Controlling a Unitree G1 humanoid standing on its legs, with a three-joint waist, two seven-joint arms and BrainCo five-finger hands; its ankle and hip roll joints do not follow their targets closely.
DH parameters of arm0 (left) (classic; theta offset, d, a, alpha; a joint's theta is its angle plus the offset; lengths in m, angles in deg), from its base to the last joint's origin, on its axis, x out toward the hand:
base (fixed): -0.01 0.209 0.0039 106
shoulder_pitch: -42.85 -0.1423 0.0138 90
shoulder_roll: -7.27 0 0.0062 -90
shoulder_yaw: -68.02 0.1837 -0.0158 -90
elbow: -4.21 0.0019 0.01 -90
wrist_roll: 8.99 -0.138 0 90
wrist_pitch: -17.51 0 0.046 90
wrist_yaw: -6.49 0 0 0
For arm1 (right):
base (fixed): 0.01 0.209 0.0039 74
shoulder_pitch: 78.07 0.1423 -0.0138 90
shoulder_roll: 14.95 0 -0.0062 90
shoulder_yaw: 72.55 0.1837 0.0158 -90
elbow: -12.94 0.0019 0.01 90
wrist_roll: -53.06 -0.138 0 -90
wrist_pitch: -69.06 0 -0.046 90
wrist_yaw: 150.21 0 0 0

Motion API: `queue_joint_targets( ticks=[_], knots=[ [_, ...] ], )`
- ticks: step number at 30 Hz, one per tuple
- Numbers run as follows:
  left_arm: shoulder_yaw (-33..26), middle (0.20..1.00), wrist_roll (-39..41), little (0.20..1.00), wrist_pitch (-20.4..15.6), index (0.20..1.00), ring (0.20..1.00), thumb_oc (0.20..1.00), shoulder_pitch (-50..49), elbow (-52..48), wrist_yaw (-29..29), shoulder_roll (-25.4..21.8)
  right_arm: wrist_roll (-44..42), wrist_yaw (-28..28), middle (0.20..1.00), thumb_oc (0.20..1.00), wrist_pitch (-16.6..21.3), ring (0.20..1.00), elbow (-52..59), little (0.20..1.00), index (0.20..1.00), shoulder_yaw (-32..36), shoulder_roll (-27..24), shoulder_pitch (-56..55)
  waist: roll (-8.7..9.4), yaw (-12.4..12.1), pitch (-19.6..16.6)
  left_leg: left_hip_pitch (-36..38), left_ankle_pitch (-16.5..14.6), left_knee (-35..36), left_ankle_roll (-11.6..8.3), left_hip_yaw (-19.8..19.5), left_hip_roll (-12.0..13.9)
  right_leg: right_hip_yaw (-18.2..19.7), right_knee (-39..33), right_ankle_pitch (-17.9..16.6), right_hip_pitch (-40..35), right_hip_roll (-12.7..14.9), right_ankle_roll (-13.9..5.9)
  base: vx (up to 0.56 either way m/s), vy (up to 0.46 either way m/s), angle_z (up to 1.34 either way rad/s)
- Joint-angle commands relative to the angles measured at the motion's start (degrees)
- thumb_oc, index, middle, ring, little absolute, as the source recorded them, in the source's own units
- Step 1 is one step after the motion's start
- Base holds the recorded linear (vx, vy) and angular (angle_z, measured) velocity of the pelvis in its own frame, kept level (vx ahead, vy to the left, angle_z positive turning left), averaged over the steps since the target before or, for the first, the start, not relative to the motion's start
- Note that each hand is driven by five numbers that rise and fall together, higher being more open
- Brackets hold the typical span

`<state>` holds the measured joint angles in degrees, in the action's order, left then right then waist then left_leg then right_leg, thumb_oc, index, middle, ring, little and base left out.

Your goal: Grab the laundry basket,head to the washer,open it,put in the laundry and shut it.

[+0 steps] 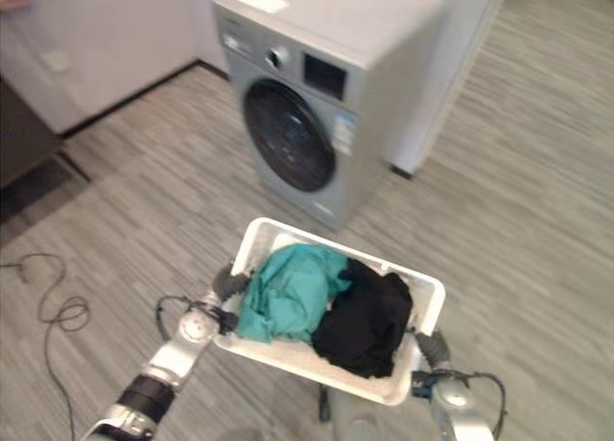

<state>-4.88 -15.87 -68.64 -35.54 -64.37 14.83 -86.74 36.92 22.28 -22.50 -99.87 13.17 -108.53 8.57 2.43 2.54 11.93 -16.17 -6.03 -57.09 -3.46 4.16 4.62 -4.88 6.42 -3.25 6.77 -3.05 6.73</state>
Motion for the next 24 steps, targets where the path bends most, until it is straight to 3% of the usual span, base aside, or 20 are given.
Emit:
queue_joint_targets(
  ticks=[1, 2, 3, 4, 5, 9, 11, 12, 14, 16, 18, 19, 21, 24],
  knots=[
    [-1.6, 0.2, 1.5, 0.2, -3.8, 0.2, 0.2, 0.2, 7.0, -3.6, 2.0, -2.9, -3.8, -3.0, 0.2, 0.2, 4.9, 0.2, 5.1, 0.2, 0.2, 3.6, -5.3, 0.3, 2.06, 2.0, 0.1, 4.9, 5.6, 20.2, 0.4, 2.5, 5.8, -3.1, -5.2, 5.8, -6.8, 3.5, -6.02, 0.47, 0.093, -0.35],
    [-1.7, 0.2, 1.8, 0.2, -3.7, 0.2, 0.2, 0.2, 6.7, -3.7, 2.2, -3.1, -3.3, -2.6, 0.2, 0.2, 4.9, 0.2, 5.6, 0.2, 0.2, 3.2, -5.5, 0.3, 1.87, 1.3, 0.2, 5.4, 4.3, 29.8, 0.15, -0.2, 6.1, -1.8, -4.5, 7.1, -7.5, 3.3, -6.58, 0.25, 0.11, -0.18],
    [-1.7, 0.2, 1.8, 0.2, -3.7, 0.2, 0.2, 0.2, 6.7, -3.7, 2.2, -3.1, -3.3, -2.6, 0.2, 0.2, 4.9, 0.2, 5.6, 0.2, 0.2, 3.2, -5.5, 0.3, 2.09, 1.3, 0.2, 5.6, 4.8, 30.4, 0.21, 0.0, 5.8, -1.8, -4.5, 6.9, -7.4, 3.5, -6.57, 0.36, 0.19, -0.38],
    [-1.5, 0.2, 2.1, 0.2, -3.6, 0.2, 0.2, 0.2, 6.6, -3.7, 2.4, -3.2, -2.9, -2.5, 0.2, 0.2, 4.9, 0.2, 5.5, 0.2, 0.2, 2.7, -5.7, 0.7, 1.9, 0.5, 0.2, 5.5, 5.6, 39.4, -1.17, -3.6, 7.2, -0.9, -4.2, 8.4, -8.8, 3.7, -7.23, 0.17, 0.096, -0.45],
    [-1.5, 0.2, 2.1, 0.2, -3.6, 0.2, 0.2, 0.2, 6.6, -3.6, 2.4, -3.2, -2.9, -2.5, 0.2, 0.2, 4.9, 0.2, 5.5, 0.2, 0.2, 2.7, -5.7, 0.8, 2.02, 0.5, 0.2, 5.6, 6.2, 40.0, -1.16, -3.5, 7.0, -0.9, -4.3, 8.2, -8.7, 3.8, -7.2, 0.27, 0.18, -0.53],
    [-1.2, 0.2, 2.4, 0.2, -3.7, 0.2, 0.2, 0.2, 6.6, -3.2, 3.0, -3.3, -3.2, -2.4, 0.2, 0.2, 5.3, 0.2, 5.2, 0.2, 0.2, 1.9, -5.8, 1.9, 0.29, -1.0, 0.1, 6.9, 10.7, 52.1, -3.34, -12.2, 7.3, 1.8, -4.9, 9.9, -11.0, 3.6, -7.99, 0.22, 0.189, -0.56],
    [-1.1, 0.2, 2.3, 0.2, -3.9, 0.2, 0.2, 0.2, 6.7, -3.2, 3.3, -3.2, -3.4, -2.5, 0.2, 0.2, 5.4, 0.2, 5.7, 0.2, 0.2, 1.9, -5.7, 2.2, -0.44, -1.2, 0.1, 6.2, 10.8, 52.2, -4.26, -14.4, 5.8, 3.2, -5.2, 10.3, -12.0, 4.4, -8.37, 0.2, 0.275, -0.71],
    [-1.4, 0.2, 2.1, 0.2, -4.0, 0.2, 0.2, 0.2, 6.3, -3.4, 3.2, -3.2, -3.3, -2.1, 0.2, 0.2, 5.2, 0.2, 6.0, 0.2, 0.2, 1.7, -5.7, 2.3, -0.79, -1.3, -0.1, 6.3, 9.1, 51.4, -4.16, -15.3, 5.0, 4.1, -5.1, 10.4, -12.2, 5.0, -8.9, 0.21, 0.338, -0.74],
    [-0.9, 0.2, 1.7, 0.2, -4.3, 0.2, 0.2, 0.2, 6.1, -3.5, 2.9, -3.1, -3.1, -2.1, 0.2, 0.2, 5.0, 0.2, 6.4, 0.2, 0.2, 2.2, -5.2, 1.8, -1.43, -0.7, -0.4, 6.6, 7.3, 49.5, -4.38, -13.9, 4.5, 5.2, -4.8, 10.7, -12.8, 7.0, -9.74, 0.2, 0.378, -0.41],
    [-1.0, 0.2, 1.0, 0.2, -4.5, 0.2, 0.2, 0.2, 6.0, -4.3, 3.0, -3.7, -2.7, -2.0, 0.2, 0.2, 4.7, 0.2, 6.3, 0.2, 0.2, 2.4, -4.9, 2.6, -1.37, -0.8, -0.7, 6.2, 4.1, 45.6, -3.12, -12.7, 2.4, 6.4, -4.7, 10.2, -13.1, 10.1, -11.15, 0.18, 0.411, -0.26],
    [-2.1, 0.2, -1.7, 0.2, -4.7, 0.2, 0.2, 0.2, 6.4, -5.8, 4.6, -5.8, -0.8, -2.0, 0.2, 0.2, 4.5, 0.2, 7.4, 0.2, 0.2, 3.2, -4.5, 3.3, -1.41, -1.0, -1.0, 6.6, 0.5, 42.8, -0.91, -8.9, 0.0, 8.0, -3.5, 9.0, -11.9, 14.2, -13.13, 0.15, 0.476, -0.2],
    [-2.1, 0.2, -1.8, 0.2, -4.7, 0.2, 0.2, 0.2, 6.4, -5.8, 4.6, -5.9, -0.7, -2.0, 0.2, 0.2, 4.4, 0.2, 7.4, 0.2, 0.2, 3.1, -4.4, 3.3, -1.28, -1.3, -1.1, 6.5, 0.3, 42.5, -0.77, -8.6, -0.1, 8.4, -3.4, 9.0, -11.7, 14.3, -13.26, 0.06, 0.408, -0.49],
    [-5.9, 0.2, -6.5, 0.2, -5.0, 0.2, 0.2, 0.2, 5.8, -9.9, 7.2, -10.0, 2.6, -3.3, 0.2, 0.2, 5.0, 0.2, 9.0, 0.2, 0.2, 4.4, -4.8, 5.2, -1.21, -2.3, -0.2, 6.2, -1.7, 40.9, 0.79, -3.1, -0.2, 6.4, -2.2, 5.7, -7.1, 17.3, -14.68, -0.08, 0.324, -0.93],
    [-7.9, 0.2, -8.0, 0.2, -5.2, 0.2, 0.2, 0.2, 4.6, -12.0, 7.7, -11.5, 3.5, -3.5, 0.2, 0.2, 5.2, 0.2, 10.2, 0.2, 0.2, 4.8, -4.8, 5.3, -1.02, -2.9, 0.1, 6.2, -2.3, 40.7, 1.15, -1.3, 0.2, 4.6, -1.7, 4.9, -5.6, 17.8, -14.93, -0.1, 0.161, -0.83]
  ],
)
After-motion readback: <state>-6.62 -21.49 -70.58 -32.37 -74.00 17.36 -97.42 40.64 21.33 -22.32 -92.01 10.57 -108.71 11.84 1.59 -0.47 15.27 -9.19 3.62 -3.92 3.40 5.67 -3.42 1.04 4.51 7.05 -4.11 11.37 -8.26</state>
